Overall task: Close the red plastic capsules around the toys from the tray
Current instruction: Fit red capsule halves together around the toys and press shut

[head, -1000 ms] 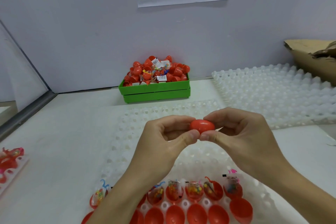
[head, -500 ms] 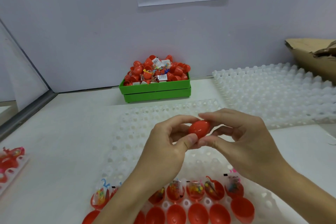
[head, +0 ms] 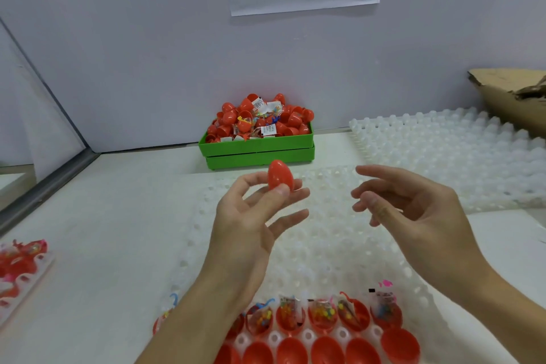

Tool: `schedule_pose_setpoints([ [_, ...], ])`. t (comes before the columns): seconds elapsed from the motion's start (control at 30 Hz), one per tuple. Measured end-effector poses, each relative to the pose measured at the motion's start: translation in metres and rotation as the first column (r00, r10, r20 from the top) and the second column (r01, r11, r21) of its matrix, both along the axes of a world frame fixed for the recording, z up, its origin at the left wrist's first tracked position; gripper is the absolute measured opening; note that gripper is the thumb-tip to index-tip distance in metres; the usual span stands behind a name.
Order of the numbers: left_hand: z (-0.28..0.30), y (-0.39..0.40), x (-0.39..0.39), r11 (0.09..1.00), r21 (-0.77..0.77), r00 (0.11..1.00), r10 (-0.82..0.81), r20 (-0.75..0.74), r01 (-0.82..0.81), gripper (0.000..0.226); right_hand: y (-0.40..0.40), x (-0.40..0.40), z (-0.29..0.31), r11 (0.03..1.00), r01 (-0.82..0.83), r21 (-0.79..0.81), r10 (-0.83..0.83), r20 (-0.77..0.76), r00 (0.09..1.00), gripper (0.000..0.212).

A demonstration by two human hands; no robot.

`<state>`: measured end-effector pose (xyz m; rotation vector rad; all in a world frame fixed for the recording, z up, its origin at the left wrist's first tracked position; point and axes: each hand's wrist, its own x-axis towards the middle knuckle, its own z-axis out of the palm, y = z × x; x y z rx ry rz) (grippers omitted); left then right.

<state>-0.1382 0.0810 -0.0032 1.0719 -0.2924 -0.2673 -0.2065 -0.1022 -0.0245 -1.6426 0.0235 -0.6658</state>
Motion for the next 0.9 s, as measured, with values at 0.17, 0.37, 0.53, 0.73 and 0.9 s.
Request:
schedule_pose_setpoints([
  [0.17,-0.013,-0.002,-0.004,0.819,0.382,0.807,0.156,0.57,-0.428,0.035,0.005,-0.001,-0.004,0.995,-0.102,-0.025,0.101,-0.038,0.994,0.027],
  [0.37,-0.019,-0.005,-0.008,0.667,0.438,0.551,-0.05,0.833,-0.602,0.041,0.016,-0.001,-0.006,0.985,-0.17,-0.006,0.169,-0.108,0.98,0.028],
  [0.53,-0.019,-0.007,-0.01,0.704,0.452,0.521,-0.136,0.843,-0.548,0.035,0.017,-0.001,-0.005,0.984,-0.179,0.021,0.18,-0.095,0.979,0.021],
  [0.73,-0.022,-0.005,-0.006,0.714,0.535,0.613,-0.188,0.768,-0.451,0.053,0.014,-0.003,-0.003,0.975,-0.224,-0.01,0.222,-0.087,0.971,0.034],
  [0.9,-0.02,-0.002,-0.005,0.663,0.535,0.534,-0.235,0.812,-0.523,0.045,0.015,-0.006,0.0,0.963,-0.268,0.003,0.265,-0.154,0.952,0.03],
])
